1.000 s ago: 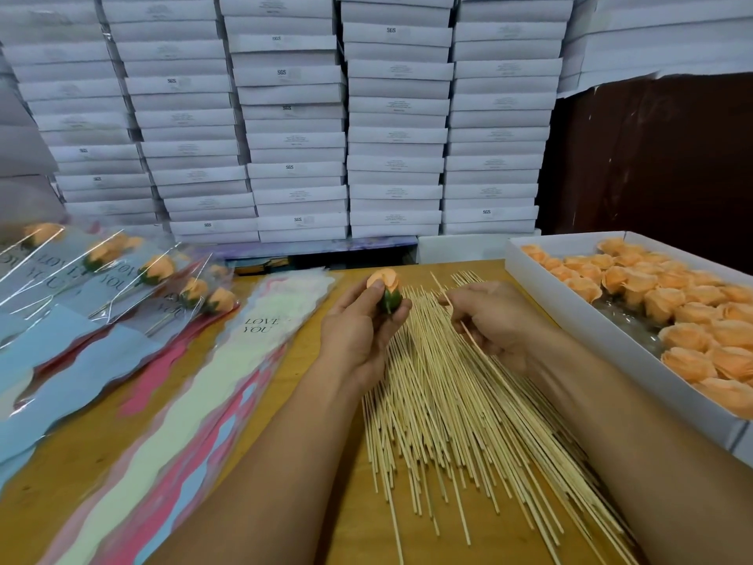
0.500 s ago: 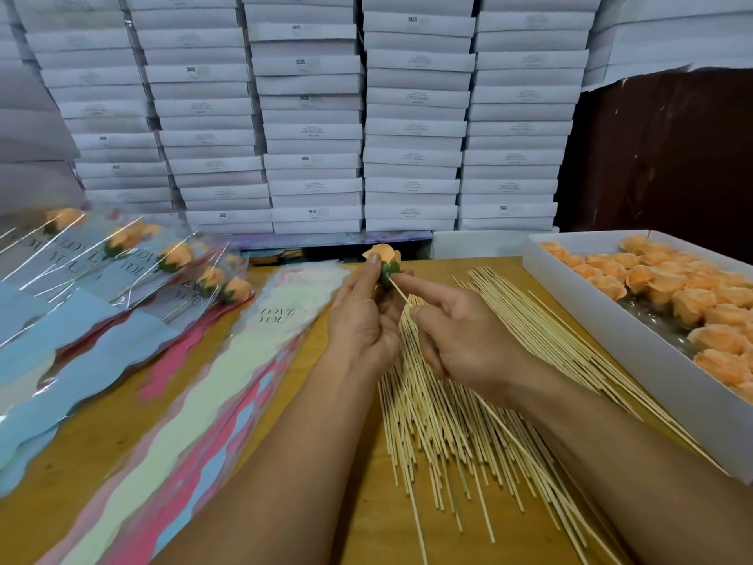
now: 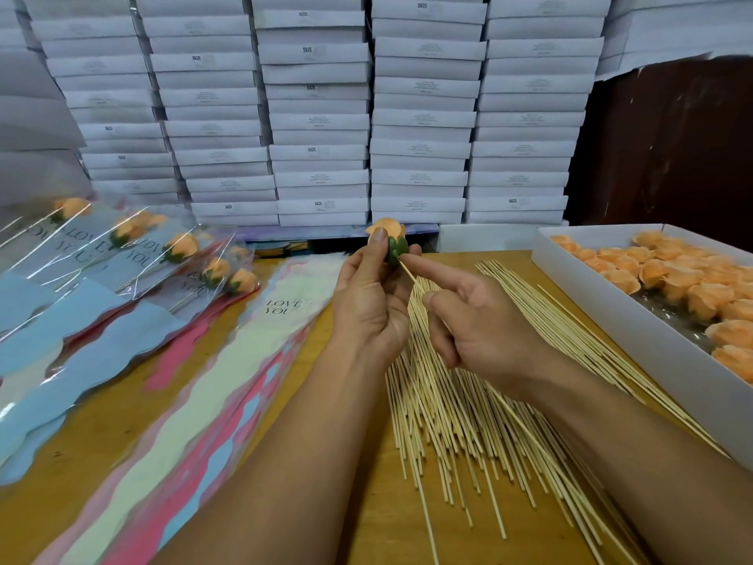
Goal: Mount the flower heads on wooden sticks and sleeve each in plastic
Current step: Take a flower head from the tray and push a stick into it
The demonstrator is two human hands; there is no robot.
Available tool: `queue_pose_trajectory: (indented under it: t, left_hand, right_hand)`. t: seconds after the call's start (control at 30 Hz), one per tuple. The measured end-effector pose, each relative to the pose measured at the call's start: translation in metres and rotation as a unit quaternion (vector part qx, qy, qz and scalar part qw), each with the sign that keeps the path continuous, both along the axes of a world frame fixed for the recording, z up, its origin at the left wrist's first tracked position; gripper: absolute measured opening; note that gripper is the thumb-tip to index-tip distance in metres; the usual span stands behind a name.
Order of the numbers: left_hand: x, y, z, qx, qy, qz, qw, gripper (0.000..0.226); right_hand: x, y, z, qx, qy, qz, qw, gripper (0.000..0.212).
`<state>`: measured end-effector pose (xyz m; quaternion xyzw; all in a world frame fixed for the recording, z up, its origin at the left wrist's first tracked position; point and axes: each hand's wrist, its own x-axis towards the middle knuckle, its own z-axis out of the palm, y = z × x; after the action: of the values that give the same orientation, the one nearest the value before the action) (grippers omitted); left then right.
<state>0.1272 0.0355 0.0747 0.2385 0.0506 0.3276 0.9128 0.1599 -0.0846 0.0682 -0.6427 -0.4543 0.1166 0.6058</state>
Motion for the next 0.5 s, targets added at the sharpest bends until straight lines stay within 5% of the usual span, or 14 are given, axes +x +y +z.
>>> queue_pose_trajectory:
  t: [0.5]
  left_hand:
    - [-0.0007, 0.0017, 0.0018, -0.008, -0.001, -0.006, 1.0, 0.057]
  right_hand:
    - [-0.0002, 0.0003, 0.0015, 0.02, 0.022, 0.043, 0.999, 0.049]
